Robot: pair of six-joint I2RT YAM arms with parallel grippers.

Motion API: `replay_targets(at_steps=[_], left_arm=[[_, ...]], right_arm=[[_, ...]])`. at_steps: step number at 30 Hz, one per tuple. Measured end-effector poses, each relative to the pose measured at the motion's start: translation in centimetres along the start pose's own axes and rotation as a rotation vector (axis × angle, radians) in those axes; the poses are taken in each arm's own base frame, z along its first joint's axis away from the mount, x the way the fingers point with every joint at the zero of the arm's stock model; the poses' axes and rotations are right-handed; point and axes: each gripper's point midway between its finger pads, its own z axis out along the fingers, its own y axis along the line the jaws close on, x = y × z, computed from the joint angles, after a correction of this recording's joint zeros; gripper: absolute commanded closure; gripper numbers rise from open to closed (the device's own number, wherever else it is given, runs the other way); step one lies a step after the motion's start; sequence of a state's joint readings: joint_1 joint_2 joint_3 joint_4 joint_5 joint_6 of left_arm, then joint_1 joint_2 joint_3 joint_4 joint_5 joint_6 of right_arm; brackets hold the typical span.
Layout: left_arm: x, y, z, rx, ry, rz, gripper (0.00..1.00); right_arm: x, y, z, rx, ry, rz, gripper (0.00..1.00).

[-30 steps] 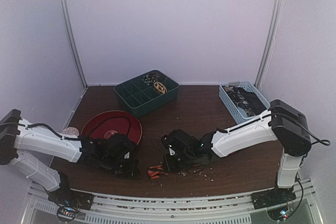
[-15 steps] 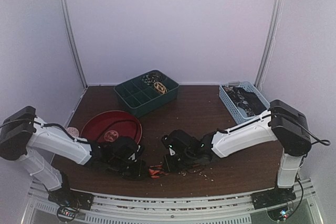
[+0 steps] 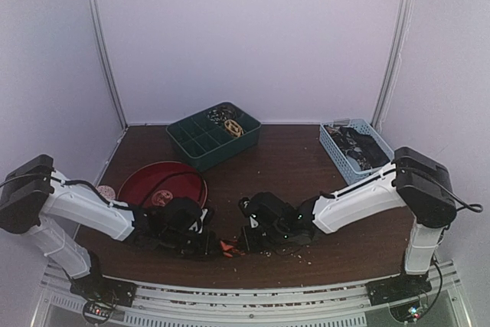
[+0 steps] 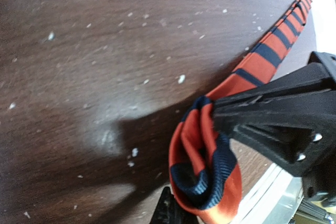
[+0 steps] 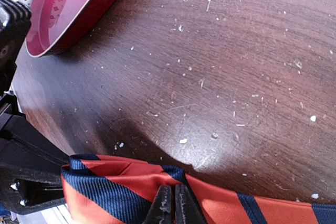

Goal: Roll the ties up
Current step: Roll the tie at the center of the board.

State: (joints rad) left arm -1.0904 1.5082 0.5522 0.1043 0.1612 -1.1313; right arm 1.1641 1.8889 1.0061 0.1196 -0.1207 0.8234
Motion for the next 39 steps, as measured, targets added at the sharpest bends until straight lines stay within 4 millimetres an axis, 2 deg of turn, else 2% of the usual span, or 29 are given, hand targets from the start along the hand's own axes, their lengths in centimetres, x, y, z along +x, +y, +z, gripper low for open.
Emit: replay_targets(at_steps=[11,18,24,29,39], left_arm=[[-1.3,-2.1,-0.3,0.056,-0.037,0.032,1.00],[-1.7,-2.6,-0.1,0.061,-0.041,0.047,1.00],[-2.3,-3.6,0.0,0.075,-0.051,0.064,1.00],[-2.2,-3.4,0.4,0.065,-0.044,0.069,1.00],[-2.5,-3.9,0.7,0.070,-0.038,0.084,1.00]], right_arm=[[0.2,0.4,0.2,-0.087,-0.018,0.058,0.95],[0.1,0.4,0.2,-0.111,-0.036,0.077,0.96],[0.2,-0.4,-0.4,-0.105,-0.059,0.096,0.96],[0.1,-0.9,-0.5,-0.101,-0.072,0.111,0.96],[-0.3,-2.1,-1.7,-0.067,-0.115,0.134,0.86]])
